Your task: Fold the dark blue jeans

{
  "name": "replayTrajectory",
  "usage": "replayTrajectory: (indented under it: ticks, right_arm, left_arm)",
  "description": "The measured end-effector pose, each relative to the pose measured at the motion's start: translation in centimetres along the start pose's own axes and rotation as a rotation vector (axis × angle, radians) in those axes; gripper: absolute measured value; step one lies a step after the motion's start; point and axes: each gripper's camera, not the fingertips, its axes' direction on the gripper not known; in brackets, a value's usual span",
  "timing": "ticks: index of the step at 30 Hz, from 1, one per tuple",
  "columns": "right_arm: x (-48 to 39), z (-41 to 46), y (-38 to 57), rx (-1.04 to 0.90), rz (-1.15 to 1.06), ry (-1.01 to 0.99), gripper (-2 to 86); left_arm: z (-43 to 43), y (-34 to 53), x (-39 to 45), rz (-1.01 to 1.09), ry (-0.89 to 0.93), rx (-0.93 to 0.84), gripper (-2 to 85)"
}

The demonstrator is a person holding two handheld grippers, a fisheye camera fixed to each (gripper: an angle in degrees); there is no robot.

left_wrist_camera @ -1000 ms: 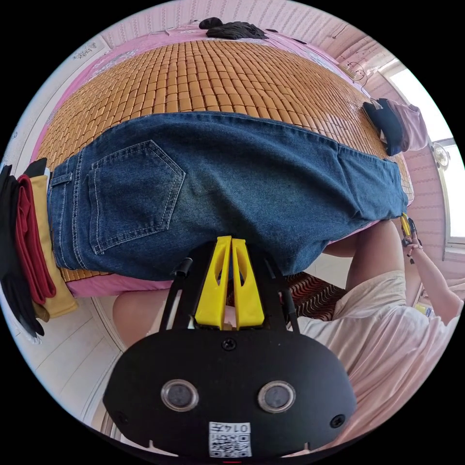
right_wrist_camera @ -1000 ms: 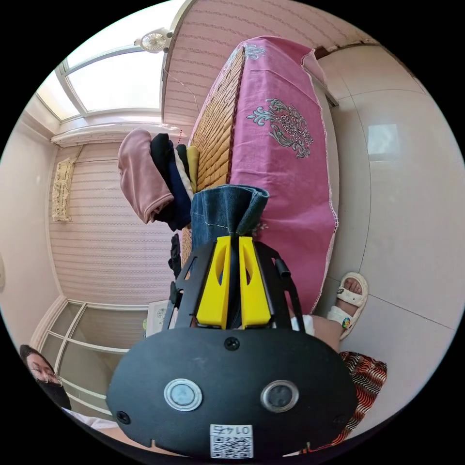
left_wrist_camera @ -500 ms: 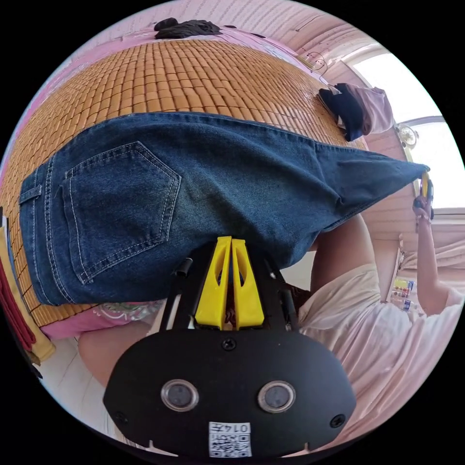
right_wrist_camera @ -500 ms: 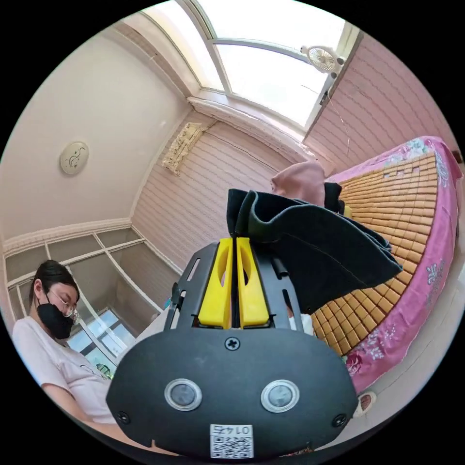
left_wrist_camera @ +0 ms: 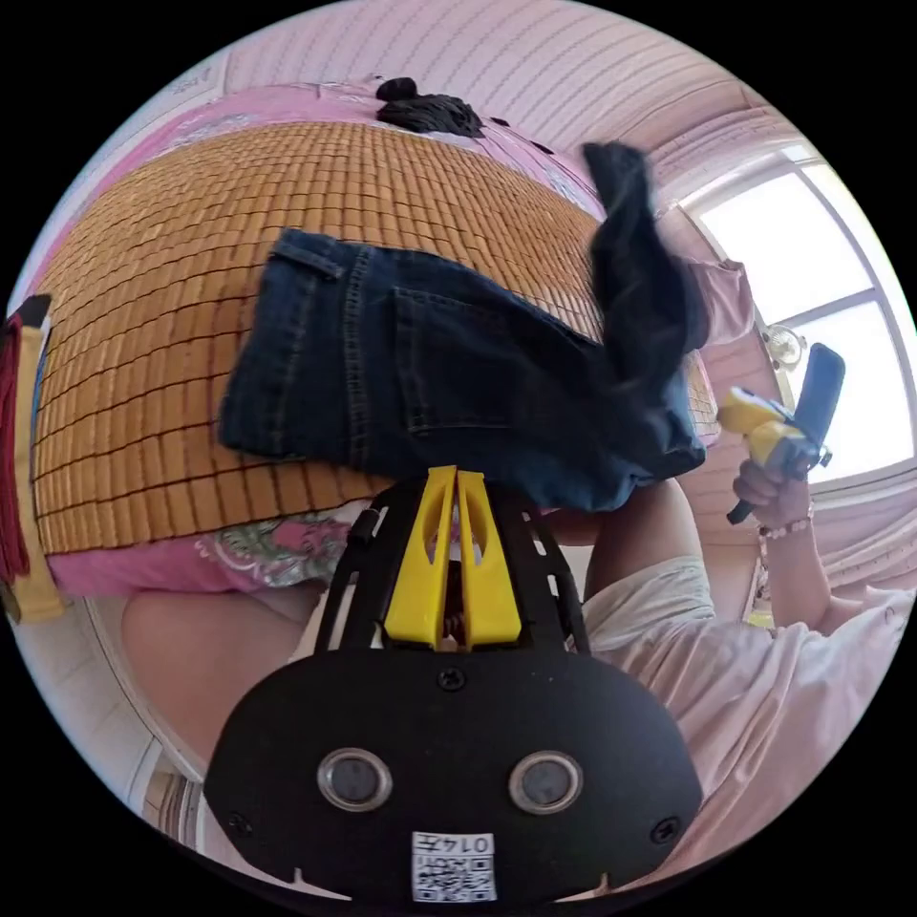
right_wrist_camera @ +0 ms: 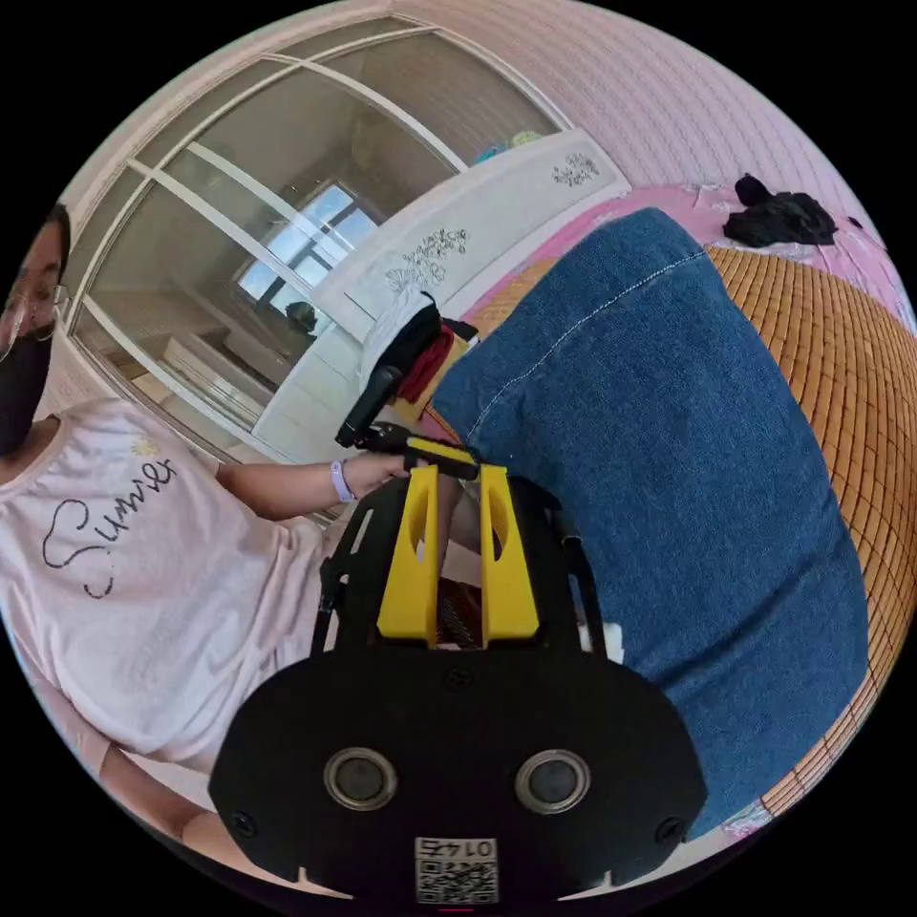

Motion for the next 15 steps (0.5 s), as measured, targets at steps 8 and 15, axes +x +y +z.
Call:
replayTrajectory:
  ticks: [8, 15]
  right_arm:
    - [-3.8, 12.1, -5.7, -0.219, -0.048, 0.281, 7.6]
    - [-8.5, 23.4, -12.4, -0.327, -0.264, 0.558, 11.7]
  left_arm:
    - [-6.9, 4.0, -6.6, -0.102, -0.030, 0.117, 0.3]
    - [-5.2, 1.5, -6.4, -0.071, 0.116, 0.105, 5.2]
